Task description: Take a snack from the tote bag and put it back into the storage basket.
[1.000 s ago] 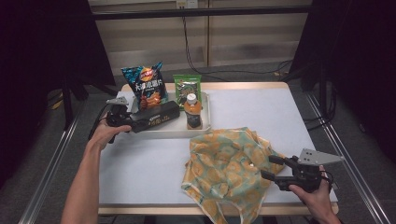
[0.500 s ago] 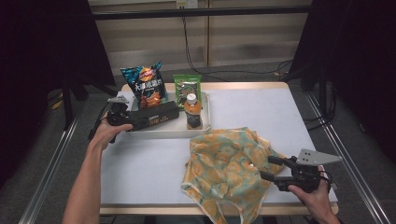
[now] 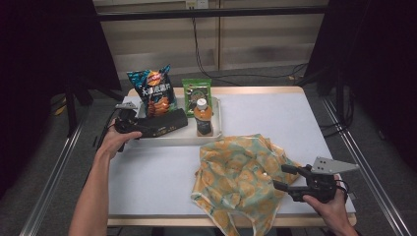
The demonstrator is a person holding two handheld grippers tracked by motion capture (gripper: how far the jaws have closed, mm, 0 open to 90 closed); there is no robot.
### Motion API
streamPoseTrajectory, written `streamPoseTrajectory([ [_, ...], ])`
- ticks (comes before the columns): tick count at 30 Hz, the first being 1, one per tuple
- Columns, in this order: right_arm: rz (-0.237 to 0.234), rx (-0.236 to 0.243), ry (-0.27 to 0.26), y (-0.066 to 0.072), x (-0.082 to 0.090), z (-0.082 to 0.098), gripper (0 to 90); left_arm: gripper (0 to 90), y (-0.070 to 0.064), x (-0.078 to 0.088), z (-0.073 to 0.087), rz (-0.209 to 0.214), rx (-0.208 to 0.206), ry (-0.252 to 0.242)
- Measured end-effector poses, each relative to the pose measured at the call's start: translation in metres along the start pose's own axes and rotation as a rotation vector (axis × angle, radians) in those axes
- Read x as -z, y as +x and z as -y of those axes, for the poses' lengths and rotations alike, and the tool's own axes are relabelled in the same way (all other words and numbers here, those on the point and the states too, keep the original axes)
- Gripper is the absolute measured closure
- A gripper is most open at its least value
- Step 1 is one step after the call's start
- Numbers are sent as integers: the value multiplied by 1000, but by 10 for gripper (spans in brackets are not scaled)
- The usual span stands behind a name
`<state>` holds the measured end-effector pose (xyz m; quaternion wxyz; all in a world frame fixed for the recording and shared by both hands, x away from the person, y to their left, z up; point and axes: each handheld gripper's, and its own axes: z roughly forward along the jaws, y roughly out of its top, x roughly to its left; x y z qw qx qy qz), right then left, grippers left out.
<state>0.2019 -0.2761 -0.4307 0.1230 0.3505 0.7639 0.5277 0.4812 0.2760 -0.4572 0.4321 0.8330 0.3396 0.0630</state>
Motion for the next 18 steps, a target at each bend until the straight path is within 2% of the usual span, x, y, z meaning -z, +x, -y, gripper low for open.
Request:
streamPoseTrajectory([
  [2,0,0,-1,0,0,0,342,219,-1,3,-1,0,-5,-5],
  [3,2,-1,-2,0,0,0,341,219,-2,5,-1,-16,-2,-13],
  [5,2,1,-5,0,0,0,341,224,-1,11,-2,-11,25,-49],
  [6,1,1,-6,0,1,0,341,226,-2,13,-3,-27,28,-61],
  [8,0,0,-5,0,1,-1,341,229,-4,17,-6,-32,36,-75],
  [9,-3,3,-3,0,0,-1,341,232,-6,18,-7,-52,45,-89],
  [10,-3,2,-4,1,0,-1,341,239,-6,19,-9,-38,56,-100],
  [12,-6,4,-1,1,-1,-1,341,311,-10,22,-13,-66,63,-122],
  [13,-6,5,-2,1,-1,-1,342,354,-12,22,-16,-52,66,-131],
  [14,-6,6,-4,1,0,-1,341,435,-15,23,-20,-75,48,-141],
  [16,-2,5,-6,1,0,-1,341,588,-21,24,-25,-85,50,-160],
  [18,1,2,-9,0,2,-1,341,732,-24,20,-30,-76,48,-162],
])
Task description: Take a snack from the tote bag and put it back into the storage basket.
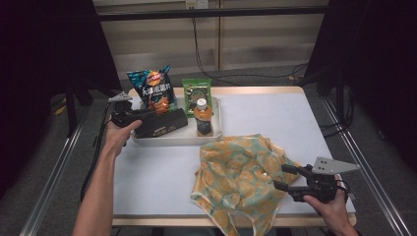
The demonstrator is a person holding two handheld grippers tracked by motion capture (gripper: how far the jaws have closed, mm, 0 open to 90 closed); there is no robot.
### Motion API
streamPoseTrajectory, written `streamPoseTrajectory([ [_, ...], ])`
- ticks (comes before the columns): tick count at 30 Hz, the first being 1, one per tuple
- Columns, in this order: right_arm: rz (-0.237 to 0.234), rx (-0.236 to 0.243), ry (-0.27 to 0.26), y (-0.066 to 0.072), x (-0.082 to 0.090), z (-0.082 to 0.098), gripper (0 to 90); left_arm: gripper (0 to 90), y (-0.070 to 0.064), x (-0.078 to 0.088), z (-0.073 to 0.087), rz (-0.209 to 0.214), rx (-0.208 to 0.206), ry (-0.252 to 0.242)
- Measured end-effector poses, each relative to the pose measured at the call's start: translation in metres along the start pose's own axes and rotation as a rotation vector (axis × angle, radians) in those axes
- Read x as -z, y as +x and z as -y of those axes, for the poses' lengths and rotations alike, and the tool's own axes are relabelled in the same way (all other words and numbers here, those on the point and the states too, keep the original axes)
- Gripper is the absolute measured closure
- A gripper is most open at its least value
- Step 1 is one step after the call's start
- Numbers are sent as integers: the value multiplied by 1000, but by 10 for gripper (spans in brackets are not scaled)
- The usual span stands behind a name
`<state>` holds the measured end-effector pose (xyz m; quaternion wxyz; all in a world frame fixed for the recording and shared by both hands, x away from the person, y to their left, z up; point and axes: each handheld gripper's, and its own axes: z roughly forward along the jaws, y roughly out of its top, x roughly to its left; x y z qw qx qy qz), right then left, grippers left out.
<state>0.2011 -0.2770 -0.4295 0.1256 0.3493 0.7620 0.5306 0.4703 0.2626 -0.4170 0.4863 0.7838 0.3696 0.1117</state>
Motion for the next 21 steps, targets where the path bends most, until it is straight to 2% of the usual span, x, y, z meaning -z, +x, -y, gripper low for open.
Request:
streamPoseTrajectory([
  [2,-1,-2,1,-1,0,1,341,840,-2,-7,-4,6,7,12],
  [3,-1,-2,1,-1,0,1,341,885,-3,-10,-6,-7,8,23],
  [4,-3,-1,1,-1,0,1,341,900,-3,-13,-7,-11,17,24],
  [5,-3,-2,-1,-1,0,1,341,900,-1,-17,-8,-7,26,33],
  [7,-3,0,-2,-1,0,1,341,900,0,-23,-8,-28,55,31],
  [9,-8,4,-5,-2,0,1,340,900,2,-28,-9,-44,62,56],
  [10,-10,0,-7,-2,0,1,339,900,3,-30,-9,-52,71,50],
  [11,-10,0,-7,-3,1,1,338,900,3,-31,-10,-46,66,52],
  [14,-16,-5,-9,-3,1,2,327,900,4,-37,-11,-72,63,87],
  [15,-14,-3,-8,-4,1,2,318,900,4,-39,-11,-80,75,84],
  [16,-11,-3,-10,-4,0,2,308,900,5,-40,-11,-64,82,76],
  [19,-8,1,-15,-3,1,0,299,900,5,-46,-8,-81,75,113],
  [21,-12,3,-16,-2,1,0,298,900,5,-49,-5,-108,82,110],
])
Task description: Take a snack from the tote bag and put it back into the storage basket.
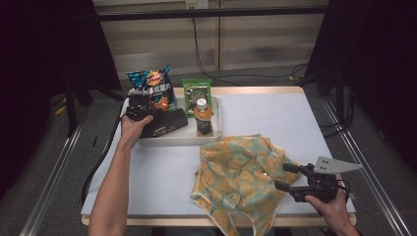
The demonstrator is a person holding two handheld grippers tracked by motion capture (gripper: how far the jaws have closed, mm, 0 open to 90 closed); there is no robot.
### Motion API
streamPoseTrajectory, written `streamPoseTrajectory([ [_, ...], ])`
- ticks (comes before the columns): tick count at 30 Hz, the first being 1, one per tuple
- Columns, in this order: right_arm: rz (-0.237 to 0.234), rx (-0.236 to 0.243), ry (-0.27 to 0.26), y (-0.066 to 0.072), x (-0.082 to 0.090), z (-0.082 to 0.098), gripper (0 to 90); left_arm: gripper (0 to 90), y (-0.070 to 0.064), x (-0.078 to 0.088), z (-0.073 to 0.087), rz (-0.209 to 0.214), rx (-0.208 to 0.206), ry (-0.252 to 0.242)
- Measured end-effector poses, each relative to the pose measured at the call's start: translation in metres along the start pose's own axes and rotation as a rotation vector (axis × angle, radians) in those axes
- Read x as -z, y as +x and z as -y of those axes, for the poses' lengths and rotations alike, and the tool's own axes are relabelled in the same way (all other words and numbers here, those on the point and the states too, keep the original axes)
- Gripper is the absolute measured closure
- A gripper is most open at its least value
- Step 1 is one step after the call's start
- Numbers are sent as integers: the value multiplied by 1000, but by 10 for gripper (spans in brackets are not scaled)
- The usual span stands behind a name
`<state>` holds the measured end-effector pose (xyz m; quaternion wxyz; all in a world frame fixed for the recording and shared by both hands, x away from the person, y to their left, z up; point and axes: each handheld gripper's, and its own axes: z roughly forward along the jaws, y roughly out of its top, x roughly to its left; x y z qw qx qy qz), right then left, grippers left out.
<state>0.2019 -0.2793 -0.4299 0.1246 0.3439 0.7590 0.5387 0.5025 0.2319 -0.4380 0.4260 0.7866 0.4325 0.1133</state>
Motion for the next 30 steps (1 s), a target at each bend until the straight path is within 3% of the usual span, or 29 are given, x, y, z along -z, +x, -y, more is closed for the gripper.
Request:
streamPoseTrajectory([
  [5,5,-3,0,1,1,0,298,900,-4,-4,-1,22,-1,-4],
  [8,4,1,0,1,1,0,298,900,-3,-5,0,17,3,-9],
  [9,8,2,0,2,2,-1,299,900,-3,-4,0,7,-15,-6],
  [11,8,4,-3,3,2,0,299,900,-1,-4,0,18,-2,-12],
  [16,7,-1,3,1,2,0,302,900,0,-5,1,-21,11,-10],
  [20,9,5,1,1,2,0,302,900,-1,-5,2,7,23,-3],
  [21,9,3,1,2,2,0,302,900,-1,-5,2,30,6,12],
  [23,8,3,1,2,2,0,302,900,-5,-5,3,13,-12,27],
  [24,6,6,-1,2,3,0,302,900,-5,-5,3,33,-9,31],
  [26,7,7,0,2,3,0,303,900,-6,-5,4,22,-21,40],
  [30,9,6,1,3,2,0,302,900,-10,-5,5,49,-19,44],
])
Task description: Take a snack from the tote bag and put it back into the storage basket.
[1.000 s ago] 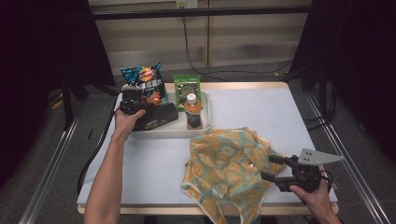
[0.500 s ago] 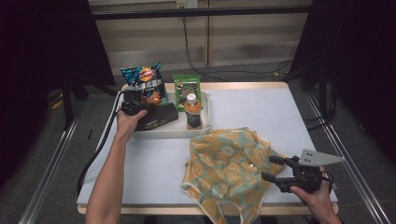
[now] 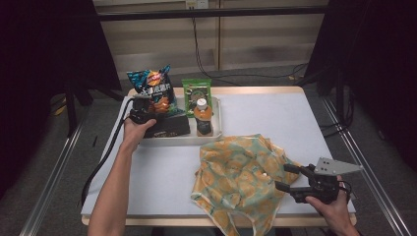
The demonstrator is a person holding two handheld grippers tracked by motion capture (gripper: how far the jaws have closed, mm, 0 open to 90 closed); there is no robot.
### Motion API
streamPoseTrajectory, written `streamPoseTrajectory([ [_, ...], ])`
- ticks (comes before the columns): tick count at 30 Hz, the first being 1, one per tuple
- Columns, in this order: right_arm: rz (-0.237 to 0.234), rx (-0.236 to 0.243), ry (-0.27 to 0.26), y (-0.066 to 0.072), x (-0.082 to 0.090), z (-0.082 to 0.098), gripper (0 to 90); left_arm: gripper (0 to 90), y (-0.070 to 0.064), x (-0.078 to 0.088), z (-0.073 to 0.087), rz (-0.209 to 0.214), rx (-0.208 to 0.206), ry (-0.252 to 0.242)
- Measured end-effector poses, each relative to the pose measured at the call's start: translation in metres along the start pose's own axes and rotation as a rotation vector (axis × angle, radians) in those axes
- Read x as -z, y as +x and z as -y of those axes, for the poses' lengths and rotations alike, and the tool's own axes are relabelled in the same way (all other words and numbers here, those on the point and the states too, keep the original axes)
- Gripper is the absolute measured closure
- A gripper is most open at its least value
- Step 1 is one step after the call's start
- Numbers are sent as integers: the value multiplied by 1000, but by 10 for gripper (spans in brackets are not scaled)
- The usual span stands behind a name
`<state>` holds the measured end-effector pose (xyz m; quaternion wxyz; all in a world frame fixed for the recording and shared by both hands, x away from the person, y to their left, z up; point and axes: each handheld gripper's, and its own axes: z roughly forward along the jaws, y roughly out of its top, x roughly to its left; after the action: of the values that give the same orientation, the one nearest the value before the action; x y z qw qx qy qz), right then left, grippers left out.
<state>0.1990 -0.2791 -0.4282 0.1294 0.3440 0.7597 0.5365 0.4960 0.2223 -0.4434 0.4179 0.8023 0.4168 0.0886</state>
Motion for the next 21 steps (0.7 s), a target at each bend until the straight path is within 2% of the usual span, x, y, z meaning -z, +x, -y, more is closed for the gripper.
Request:
streamPoseTrajectory([
  [4,-1,2,5,0,-2,0,302,900,-4,1,1,17,-30,16],
  [7,-2,3,8,2,-3,0,302,900,-5,3,2,15,-49,24],
  [8,-3,4,9,2,-3,0,302,900,-6,3,3,25,-33,19],
  [10,-4,2,7,1,-3,-1,302,900,-6,3,5,20,-40,19],
  [11,-3,1,7,1,-3,-1,302,900,-7,4,6,25,-32,16],
  [13,-2,2,5,1,-2,-1,302,900,-8,4,7,41,-43,24],
  [21,5,-3,1,-1,-2,-1,302,900,-9,7,7,28,-46,15],
])
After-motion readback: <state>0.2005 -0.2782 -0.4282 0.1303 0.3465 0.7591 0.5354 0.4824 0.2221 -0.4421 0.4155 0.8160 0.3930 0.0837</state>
